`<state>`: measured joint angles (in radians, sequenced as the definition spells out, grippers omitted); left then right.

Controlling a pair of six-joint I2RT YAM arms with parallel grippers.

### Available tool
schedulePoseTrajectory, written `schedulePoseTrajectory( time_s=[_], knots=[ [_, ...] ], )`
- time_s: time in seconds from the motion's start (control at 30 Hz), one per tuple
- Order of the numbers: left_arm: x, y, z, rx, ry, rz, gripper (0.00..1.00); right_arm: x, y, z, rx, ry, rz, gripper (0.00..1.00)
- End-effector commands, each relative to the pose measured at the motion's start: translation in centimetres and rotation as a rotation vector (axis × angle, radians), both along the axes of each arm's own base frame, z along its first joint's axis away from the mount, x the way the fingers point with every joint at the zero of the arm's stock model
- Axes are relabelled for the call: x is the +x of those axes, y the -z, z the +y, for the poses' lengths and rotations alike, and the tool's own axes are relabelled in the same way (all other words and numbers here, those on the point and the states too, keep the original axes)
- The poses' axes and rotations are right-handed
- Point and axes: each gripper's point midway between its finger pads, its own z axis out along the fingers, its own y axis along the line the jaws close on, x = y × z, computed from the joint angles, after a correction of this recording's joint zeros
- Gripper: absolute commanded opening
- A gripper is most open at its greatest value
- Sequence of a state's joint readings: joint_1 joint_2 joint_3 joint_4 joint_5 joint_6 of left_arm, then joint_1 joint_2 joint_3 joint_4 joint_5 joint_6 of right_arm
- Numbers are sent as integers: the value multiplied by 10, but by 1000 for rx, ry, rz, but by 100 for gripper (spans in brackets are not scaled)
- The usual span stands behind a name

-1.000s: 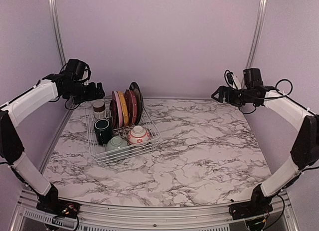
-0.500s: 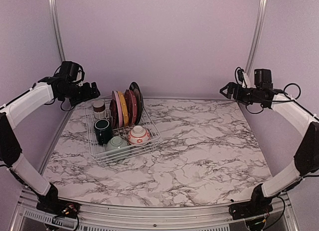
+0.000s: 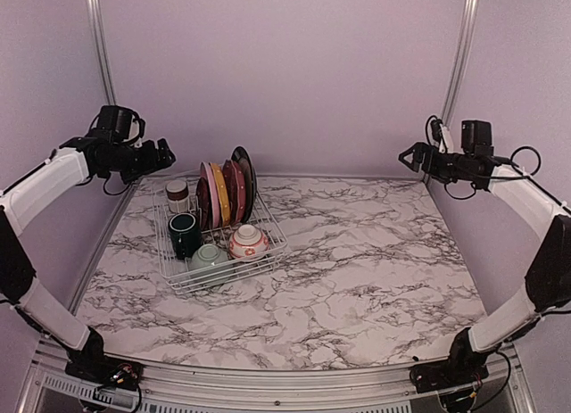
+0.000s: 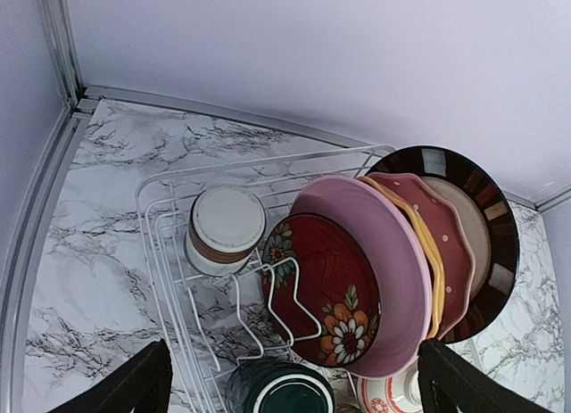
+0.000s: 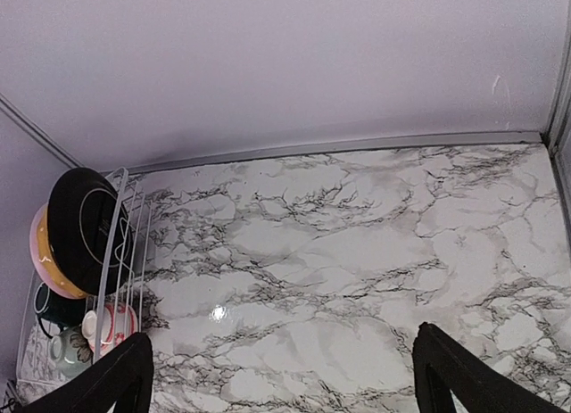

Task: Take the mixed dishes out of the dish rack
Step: Grab the plate from the dish rack.

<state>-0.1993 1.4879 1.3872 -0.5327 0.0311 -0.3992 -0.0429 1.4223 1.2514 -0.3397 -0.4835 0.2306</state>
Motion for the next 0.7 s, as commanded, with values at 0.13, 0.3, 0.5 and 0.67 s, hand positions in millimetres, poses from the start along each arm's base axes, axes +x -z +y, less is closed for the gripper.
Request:
schedulePoseTrajectory(
  time_s=[0.13, 0.3, 0.5, 0.67],
  knots=[
    [3, -19, -61, 19, 116, -43, 99, 11, -15, 76, -119, -156, -21, 98],
    [10, -23, -107, 11, 132, -47, 99, 13, -9, 96, -122, -177, 2, 98],
    [18, -27, -131, -5, 81, -56, 99, 16, -6, 116, -120, -167, 19, 98],
    [19, -31, -118, 3, 12, -69, 99, 30, -14, 177, -139, -214, 16, 98]
  ],
)
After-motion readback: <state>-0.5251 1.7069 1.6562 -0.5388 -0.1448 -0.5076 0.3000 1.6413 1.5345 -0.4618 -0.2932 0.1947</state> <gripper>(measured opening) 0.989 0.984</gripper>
